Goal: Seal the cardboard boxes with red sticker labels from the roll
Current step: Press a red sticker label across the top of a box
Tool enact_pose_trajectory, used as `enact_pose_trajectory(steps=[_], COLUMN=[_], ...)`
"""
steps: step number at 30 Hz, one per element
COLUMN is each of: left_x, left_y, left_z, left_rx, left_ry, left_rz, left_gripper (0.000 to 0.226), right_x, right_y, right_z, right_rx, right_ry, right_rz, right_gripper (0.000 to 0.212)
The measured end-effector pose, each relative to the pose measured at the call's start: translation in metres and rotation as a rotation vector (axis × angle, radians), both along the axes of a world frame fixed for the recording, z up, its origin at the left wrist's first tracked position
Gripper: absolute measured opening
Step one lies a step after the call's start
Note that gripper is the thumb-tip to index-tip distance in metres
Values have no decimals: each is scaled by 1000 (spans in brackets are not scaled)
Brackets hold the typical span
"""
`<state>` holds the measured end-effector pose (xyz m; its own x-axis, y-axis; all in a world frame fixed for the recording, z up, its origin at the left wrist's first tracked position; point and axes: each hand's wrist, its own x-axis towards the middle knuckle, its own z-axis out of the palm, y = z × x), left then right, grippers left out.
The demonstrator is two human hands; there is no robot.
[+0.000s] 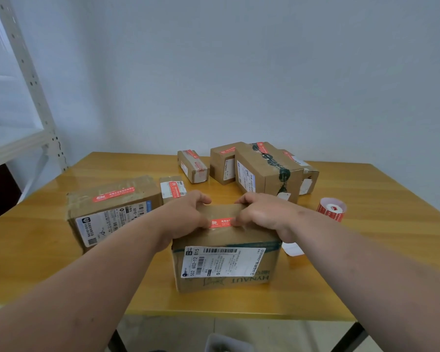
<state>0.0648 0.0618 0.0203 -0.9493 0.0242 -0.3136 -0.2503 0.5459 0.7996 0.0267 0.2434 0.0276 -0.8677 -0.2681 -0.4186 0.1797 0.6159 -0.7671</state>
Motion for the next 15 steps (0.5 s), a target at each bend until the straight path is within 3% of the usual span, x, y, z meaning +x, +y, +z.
enact_pose_trajectory(steps=[3, 9, 11, 15], left_x=[1, -1, -1, -2], left_y=[1, -1, -3, 2], left_z=[1, 0, 0, -3], left_rx=[24, 49, 93, 10], left_ry=[-9, -12, -3, 30], left_rz=[5, 22, 29, 48], left_gripper=[46, 48, 47, 39], right_x=[0, -1, 1, -1], right_y=[5, 9, 7, 2], right_z=[1, -1, 0, -5], right_rx=[-155, -191, -238, -79], right_ry=[-76, -70, -88, 39], right_rz=[-57, -61, -90, -53], right_gripper=[48, 56, 49, 34])
